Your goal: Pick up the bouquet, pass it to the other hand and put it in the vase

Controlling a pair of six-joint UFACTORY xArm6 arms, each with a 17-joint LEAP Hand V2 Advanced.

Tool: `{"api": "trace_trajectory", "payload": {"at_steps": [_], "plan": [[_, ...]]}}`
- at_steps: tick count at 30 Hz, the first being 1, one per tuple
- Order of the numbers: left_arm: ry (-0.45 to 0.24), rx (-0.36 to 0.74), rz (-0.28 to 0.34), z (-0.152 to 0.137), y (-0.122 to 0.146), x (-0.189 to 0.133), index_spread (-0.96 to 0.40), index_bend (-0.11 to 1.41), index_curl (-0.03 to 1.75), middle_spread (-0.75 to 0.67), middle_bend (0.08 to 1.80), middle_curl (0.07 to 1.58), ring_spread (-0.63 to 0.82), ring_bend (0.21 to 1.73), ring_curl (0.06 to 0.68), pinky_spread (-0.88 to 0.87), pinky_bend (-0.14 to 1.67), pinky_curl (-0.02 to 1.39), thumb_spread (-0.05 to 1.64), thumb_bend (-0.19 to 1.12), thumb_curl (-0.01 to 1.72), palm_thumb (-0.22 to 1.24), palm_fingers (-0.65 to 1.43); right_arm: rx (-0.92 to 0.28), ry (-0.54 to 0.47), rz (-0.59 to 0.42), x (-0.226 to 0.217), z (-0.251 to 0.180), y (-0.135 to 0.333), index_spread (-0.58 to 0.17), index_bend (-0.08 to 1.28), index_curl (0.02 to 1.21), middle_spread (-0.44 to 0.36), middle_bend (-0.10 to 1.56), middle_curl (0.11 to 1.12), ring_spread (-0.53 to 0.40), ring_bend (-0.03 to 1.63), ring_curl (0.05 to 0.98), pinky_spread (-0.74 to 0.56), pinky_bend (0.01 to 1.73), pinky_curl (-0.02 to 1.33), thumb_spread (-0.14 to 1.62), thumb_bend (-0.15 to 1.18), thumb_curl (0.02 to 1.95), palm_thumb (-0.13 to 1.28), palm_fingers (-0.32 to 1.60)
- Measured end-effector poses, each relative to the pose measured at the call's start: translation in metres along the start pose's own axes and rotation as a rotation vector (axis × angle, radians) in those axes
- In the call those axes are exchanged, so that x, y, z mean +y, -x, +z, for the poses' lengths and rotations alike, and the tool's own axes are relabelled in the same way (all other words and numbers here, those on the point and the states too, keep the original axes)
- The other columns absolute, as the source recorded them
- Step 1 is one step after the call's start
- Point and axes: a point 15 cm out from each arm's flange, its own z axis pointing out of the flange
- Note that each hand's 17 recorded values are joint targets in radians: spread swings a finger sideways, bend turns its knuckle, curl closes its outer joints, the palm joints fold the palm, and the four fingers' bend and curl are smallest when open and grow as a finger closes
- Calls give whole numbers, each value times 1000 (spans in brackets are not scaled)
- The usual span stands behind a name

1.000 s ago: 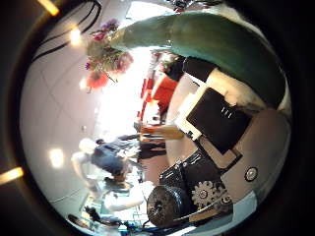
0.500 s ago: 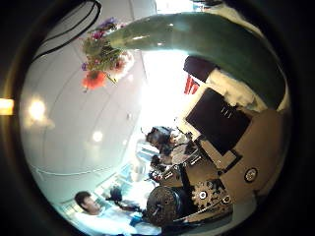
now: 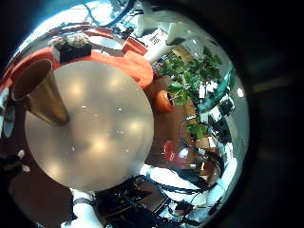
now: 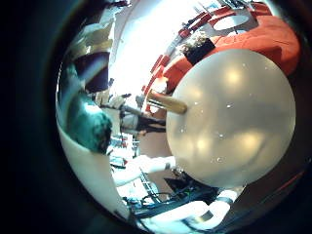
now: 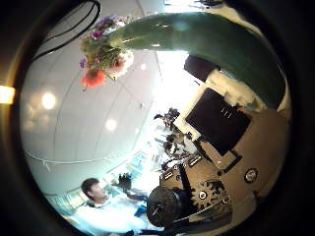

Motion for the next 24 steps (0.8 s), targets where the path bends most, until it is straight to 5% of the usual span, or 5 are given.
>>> {"api": "trace_trajectory", "payload": {"at_steps": [10,24], "plan": [[-38,213,20,3,-26,-10,185,163,307,459,195,329,566,531,223,528,237,317,930,-27,320,192,79,-57,59,-9,28,31,5,-236,1148,981,-130,1406,795,-194,1471,730,-183,1206,1001,917,-4,1165,1138,1118],[-40,280,36,-2,-34,-9,198,160,301,464,197,331,565,544,218,530,244,322,920,-31,323,214,80,-100,179,-40,46,64,18,-232,1154,975,-130,1412,791,-194,1470,727,-192,1177,1046,919,-4,1206,1131,1123]]}}
